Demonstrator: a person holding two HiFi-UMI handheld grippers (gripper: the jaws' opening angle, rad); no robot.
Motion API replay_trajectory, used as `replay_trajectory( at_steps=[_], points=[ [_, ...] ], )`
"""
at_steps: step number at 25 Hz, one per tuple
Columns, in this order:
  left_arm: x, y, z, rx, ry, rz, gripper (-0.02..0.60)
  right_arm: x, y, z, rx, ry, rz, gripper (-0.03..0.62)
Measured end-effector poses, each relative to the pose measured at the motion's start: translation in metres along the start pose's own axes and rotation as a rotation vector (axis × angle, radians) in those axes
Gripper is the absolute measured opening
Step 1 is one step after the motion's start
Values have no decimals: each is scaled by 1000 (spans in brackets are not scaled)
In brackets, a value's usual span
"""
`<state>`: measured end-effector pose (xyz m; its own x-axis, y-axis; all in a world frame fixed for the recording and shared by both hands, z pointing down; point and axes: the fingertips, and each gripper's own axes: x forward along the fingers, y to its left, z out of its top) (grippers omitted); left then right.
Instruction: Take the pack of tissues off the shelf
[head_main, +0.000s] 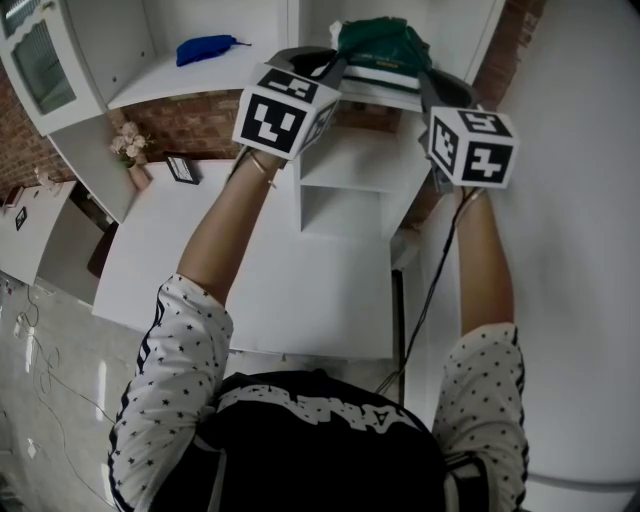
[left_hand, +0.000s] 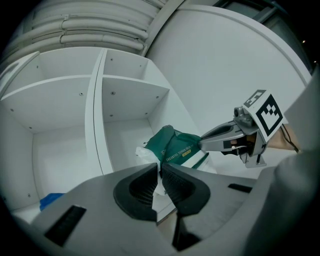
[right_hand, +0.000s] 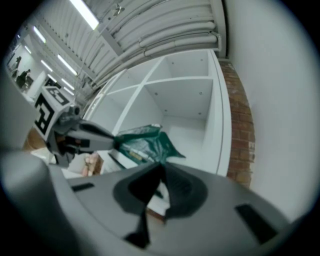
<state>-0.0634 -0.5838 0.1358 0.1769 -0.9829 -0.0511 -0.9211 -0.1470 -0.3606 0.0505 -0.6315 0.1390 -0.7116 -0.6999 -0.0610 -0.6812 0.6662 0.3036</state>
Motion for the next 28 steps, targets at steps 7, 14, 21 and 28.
replay_trajectory(
  at_steps=[7, 14, 21, 28],
  points=[
    [-15, -14, 6, 52, -38, 19, 54, -19, 4, 1, -23, -44, -15, 43],
    [-27, -24, 8, 79, -70, 42, 52, -36, 10, 1, -52, -87, -15, 41],
    [-49, -33, 7, 100, -117, 65, 52, -57, 25, 1, -78, -152, -18, 41],
    [-71, -37, 16, 127, -155, 103, 52, -77, 39, 15, -160, -236, -51, 41]
  ],
)
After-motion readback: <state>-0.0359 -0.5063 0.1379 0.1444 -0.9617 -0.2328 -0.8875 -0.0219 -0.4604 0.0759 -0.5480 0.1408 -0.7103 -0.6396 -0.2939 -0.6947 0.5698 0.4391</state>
